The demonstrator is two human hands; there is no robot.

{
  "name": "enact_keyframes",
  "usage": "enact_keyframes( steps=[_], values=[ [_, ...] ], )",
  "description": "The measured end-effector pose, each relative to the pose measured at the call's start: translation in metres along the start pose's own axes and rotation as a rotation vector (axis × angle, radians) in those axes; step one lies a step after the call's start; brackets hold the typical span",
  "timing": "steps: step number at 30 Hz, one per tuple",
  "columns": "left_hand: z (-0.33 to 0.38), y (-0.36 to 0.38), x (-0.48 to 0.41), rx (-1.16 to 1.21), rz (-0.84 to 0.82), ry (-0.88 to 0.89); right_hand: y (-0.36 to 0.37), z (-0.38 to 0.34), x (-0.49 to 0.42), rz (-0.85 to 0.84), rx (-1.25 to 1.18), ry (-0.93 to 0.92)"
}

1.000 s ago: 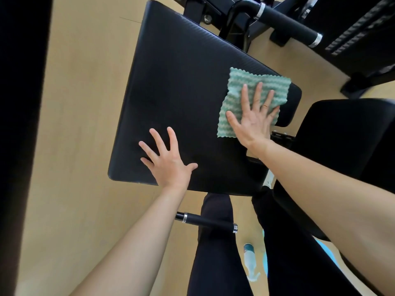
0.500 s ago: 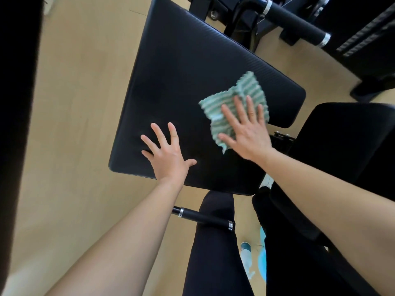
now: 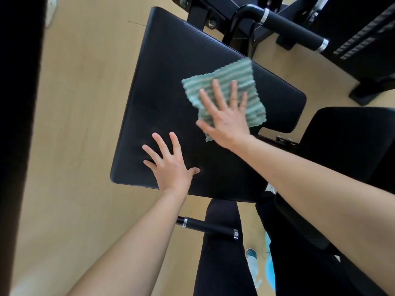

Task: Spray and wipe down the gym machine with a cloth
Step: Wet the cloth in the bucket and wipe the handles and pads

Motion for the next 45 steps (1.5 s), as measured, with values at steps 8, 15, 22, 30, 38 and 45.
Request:
enact_keyframes(
  steps=[8, 15, 22, 30, 38, 45],
  values=[
    [-0.003, 0.004, 0.001, 0.052, -0.007, -0.005, 0.029, 0.025, 0.053, -0.020, 0.128, -0.197],
    [0.011, -0.007, 0.006, 0.211, 0.029, -0.015, -0.013, 0.118, 0.046, 0.004, -0.023, 0.263],
    [0.061, -0.054, -0.052, 0.130, 0.083, 0.228, -0.029, 0.138, 0.002, 0.045, -0.039, 0.258],
    [0.078, -0.056, -0.083, 0.005, 0.009, 0.298, 0.003, 0.138, 0.029, 0.153, -0.246, 0.564],
    [0.080, -0.055, -0.089, 0.070, -0.070, 0.288, -0.002, 0.079, 0.003, 0.098, -0.173, 0.327],
    [0.081, -0.055, -0.091, 0.046, -0.131, 0.268, -0.027, 0.065, -0.050, 0.089, 0.014, -0.092]
  ],
)
Point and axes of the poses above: each hand's wrist, its own x-axis away from the middle knuckle, its own y-axis out of the palm, z = x × y, the point moved 3 cm from there along -x, towards the middle knuckle, and after that the axes turned 1 degree about y, right-handed, at the moved point
